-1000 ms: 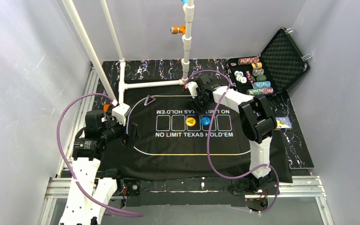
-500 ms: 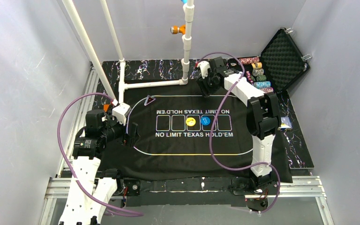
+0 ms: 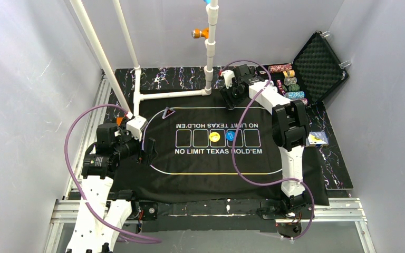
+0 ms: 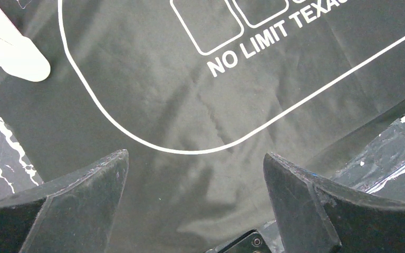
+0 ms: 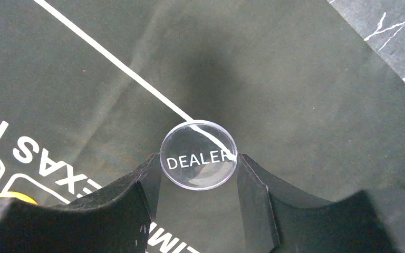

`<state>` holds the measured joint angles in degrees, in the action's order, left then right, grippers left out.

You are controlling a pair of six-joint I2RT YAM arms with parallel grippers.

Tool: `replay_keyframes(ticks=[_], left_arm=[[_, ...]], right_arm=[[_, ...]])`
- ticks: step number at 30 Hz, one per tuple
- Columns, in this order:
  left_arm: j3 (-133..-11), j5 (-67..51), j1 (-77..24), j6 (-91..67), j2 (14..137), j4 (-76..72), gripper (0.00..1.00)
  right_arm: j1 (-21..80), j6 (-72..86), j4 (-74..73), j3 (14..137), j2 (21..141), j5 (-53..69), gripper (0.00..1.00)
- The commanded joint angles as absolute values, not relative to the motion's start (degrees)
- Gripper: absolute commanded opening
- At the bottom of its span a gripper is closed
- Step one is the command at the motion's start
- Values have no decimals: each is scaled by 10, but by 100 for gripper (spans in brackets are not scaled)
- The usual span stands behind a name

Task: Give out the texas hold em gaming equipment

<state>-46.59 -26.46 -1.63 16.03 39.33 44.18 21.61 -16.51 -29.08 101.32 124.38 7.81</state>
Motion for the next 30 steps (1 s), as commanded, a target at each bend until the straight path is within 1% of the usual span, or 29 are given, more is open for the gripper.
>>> replay_keyframes(ticks=[1,2,3,5,7,8,9,13,16,19,23,27,30], left_arm=[[-468,-282,-18,165,395,454,99],[-468,-283,-17,166,395,454,99],[-468,-283,-17,166,396,454,99],[-468,-283,-17,166,396,454,99],[-468,-284,-17,168,397,454,99],[-468,-285,-18,168,397,454,99],[-468,-285,-17,168,398,454,99],[-469,-286,-17,171,400,455,99],[-470,-287,-17,176,400,459,99],[-470,-287,-17,184,400,463,100],[-471,-293,-17,197,400,473,99],[-472,-298,-18,212,401,484,99],[-471,-297,-18,218,402,486,99]], right_arm=[[218,-159,-279,1002,1254,92,50],[218,-159,-276,996,1256,92,53],[218,-159,-274,994,1257,93,59],[218,-159,-275,992,1258,95,73],[218,-159,-280,992,1255,101,82],[218,-159,-282,992,1251,103,91],[219,-159,-285,993,1247,104,97],[218,-163,-307,999,1209,113,98],[218,-173,-322,975,1147,136,98],[221,-191,-342,924,1087,167,98],[237,-226,-375,845,1022,182,95],[269,-247,-369,764,984,149,91],[289,-247,-352,729,980,126,88]])
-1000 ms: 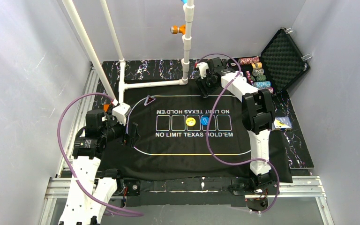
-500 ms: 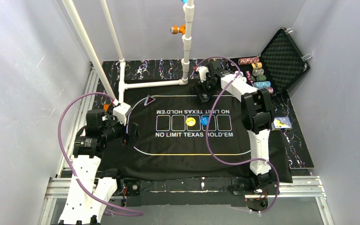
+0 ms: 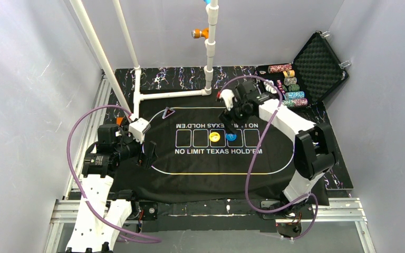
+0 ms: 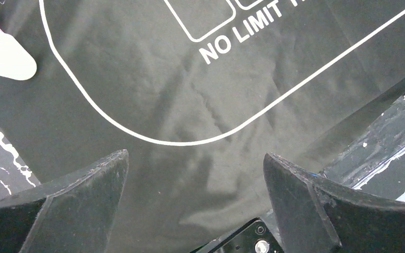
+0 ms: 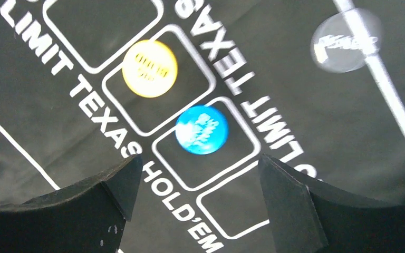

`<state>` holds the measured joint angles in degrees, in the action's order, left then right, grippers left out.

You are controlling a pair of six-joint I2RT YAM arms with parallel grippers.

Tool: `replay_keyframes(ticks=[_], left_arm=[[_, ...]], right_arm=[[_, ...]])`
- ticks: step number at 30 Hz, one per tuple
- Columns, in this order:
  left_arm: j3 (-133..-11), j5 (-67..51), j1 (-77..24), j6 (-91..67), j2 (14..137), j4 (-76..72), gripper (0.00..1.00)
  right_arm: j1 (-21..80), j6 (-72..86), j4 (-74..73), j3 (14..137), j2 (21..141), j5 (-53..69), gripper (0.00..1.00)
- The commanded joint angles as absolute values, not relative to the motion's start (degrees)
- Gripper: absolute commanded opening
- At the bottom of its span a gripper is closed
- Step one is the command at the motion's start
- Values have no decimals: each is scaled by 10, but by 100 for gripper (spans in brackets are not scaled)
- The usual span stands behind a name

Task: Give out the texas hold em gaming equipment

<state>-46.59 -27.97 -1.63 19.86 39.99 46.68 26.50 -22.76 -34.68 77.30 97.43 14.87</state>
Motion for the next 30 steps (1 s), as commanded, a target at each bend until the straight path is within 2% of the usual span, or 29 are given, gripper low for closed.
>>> replay_keyframes(ticks=[1,19,30], left_arm=[[-471,-297,-18,219,402,486,99],[-471,-289,-17,218,387,496,99],[-472,-287,-17,218,388,497,99]], right_arm=[[296,-245,-350,723,982,120,88],[318,-220,-302,745,1073,59,84],[318,-214,-309,759,1099,56,76]])
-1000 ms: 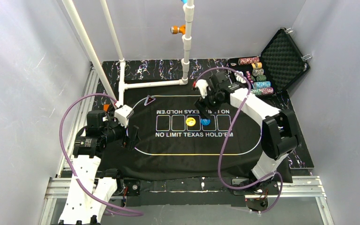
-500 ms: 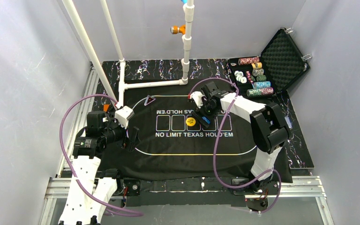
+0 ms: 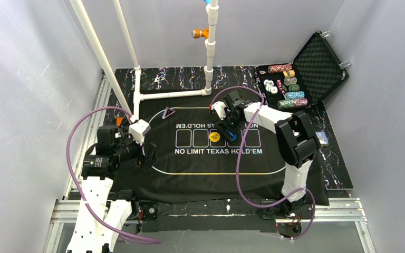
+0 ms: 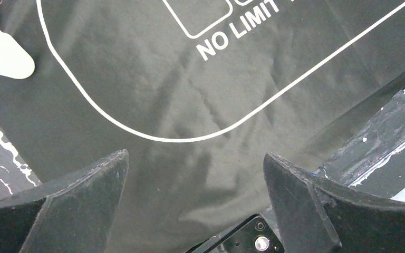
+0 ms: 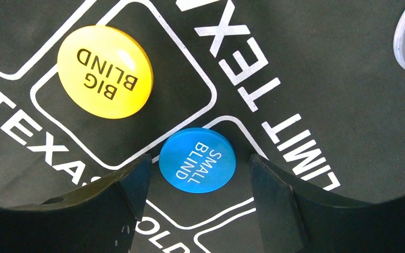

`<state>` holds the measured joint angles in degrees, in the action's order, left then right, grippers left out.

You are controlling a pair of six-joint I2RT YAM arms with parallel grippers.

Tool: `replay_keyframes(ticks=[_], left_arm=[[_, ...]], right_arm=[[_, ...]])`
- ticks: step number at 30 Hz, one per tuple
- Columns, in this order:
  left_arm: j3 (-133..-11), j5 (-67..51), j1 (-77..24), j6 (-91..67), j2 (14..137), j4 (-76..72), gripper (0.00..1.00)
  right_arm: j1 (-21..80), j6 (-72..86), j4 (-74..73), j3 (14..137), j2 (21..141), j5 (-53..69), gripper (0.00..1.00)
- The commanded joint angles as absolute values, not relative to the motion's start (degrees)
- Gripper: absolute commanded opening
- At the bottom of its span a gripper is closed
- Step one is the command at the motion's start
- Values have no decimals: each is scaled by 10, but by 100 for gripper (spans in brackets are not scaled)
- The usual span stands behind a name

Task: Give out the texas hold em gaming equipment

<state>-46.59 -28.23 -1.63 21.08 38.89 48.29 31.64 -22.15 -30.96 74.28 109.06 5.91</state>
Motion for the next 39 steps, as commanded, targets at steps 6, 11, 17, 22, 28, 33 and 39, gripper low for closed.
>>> replay_keyframes(ticks=[6,11,17,22,28,33,39], left_arm=[[-471,-287,-18,219,388,497,99],[-472,-287,-18,219,392,497,99],[-473,-289,-17,219,396,497,99],[-474,-289,-17,220,397,498,99],[-474,-292,-17,224,397,501,99],[-477,-303,-17,236,408,508,99],[-478,-311,-17,245,417,514,99]], right_arm=[[319,-221,-328,752,1092,63,71],[319,-231,-335,739,1077,56,71],[320,-232,-347,748,1066,64,56],[320,-245,-382,755,1018,78,52],[320,-301,-444,711,953,105,51],[327,-343,-476,656,908,114,50],[357,-363,-460,581,854,93,50]])
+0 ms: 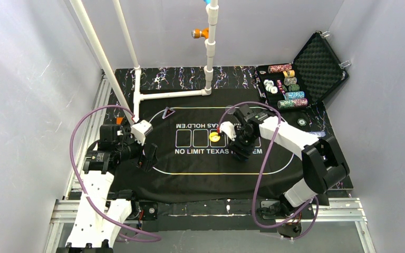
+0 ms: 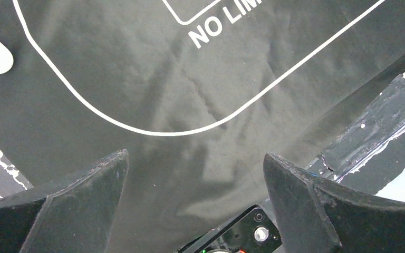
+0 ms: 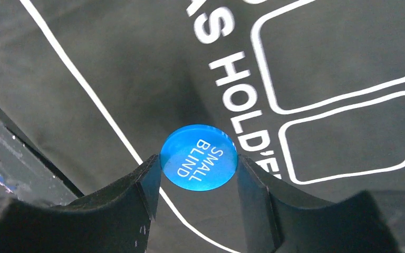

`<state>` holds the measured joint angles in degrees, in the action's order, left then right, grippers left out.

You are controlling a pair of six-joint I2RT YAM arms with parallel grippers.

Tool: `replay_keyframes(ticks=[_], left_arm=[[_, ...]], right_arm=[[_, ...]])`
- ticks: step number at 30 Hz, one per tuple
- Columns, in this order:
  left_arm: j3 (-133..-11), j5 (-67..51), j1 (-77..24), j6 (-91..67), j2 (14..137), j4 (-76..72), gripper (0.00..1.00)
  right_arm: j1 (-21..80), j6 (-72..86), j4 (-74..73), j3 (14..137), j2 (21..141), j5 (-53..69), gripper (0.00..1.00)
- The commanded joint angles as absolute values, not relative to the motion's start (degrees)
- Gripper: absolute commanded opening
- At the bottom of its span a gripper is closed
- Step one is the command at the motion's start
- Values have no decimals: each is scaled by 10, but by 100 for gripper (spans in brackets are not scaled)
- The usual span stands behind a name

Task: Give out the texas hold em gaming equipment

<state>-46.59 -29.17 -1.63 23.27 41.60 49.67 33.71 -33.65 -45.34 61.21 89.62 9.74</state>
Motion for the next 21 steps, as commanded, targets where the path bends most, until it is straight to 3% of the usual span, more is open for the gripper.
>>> replay_keyframes(ticks=[1,18,21], left_arm=[[-478,-311,-17,245,417,515,99],[-477,-322,-19,270,429,527,99],[-475,-321,-20,278,432,530,99]], right_arm=[[361,-363,-452,571,849,86,50],[377,-360,-398,495,846,37,56],[379,-357,-396,493,846,34,76]])
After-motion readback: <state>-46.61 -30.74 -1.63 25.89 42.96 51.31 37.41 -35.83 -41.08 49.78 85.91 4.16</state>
